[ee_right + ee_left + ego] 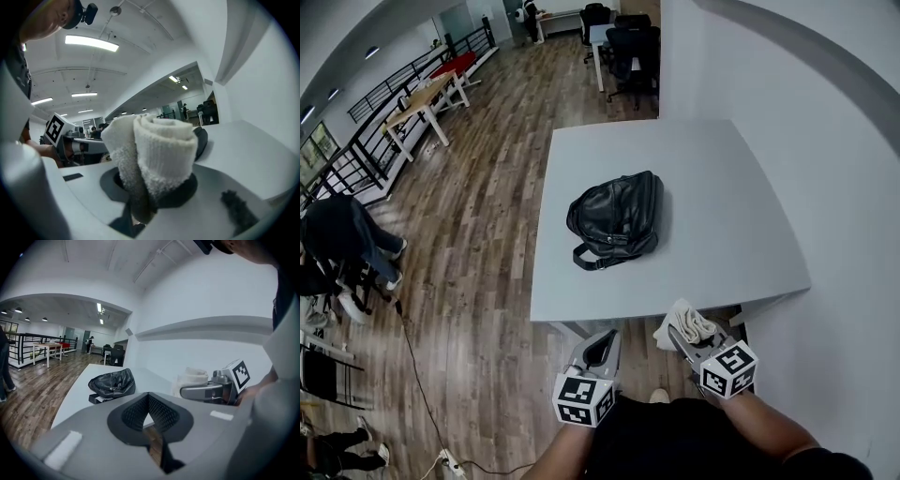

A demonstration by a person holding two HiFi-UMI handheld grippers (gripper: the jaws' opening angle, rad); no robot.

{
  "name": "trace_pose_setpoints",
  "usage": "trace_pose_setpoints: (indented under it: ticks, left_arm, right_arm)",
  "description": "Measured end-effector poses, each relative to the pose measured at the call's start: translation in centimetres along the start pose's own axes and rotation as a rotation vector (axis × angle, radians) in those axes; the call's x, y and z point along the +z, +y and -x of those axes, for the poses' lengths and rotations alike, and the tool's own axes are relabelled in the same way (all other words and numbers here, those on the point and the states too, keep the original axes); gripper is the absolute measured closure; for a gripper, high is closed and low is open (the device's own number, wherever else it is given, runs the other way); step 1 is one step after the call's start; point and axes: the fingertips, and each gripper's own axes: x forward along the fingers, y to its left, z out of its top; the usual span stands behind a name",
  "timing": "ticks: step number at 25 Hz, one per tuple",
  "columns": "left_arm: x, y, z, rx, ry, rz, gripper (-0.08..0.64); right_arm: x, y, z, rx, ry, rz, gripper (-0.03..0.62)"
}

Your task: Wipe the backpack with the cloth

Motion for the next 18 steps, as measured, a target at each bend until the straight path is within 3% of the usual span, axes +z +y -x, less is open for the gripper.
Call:
trace_pose_setpoints:
  ticks: [8,18]
  left_arm:
    - [1.2,-0.9,3.0,0.006,0.009,-0.005,0.554]
    - [2.1,0.9,4.6,-0.129,0.041,-0.11,0.554]
  right_arm:
    - [-0.6,2.1,3.1,-0.011,-0.01,-0.055,0.505]
    - [0.4,7.3,0.1,-0.07,-0.029,-0.021,0.505]
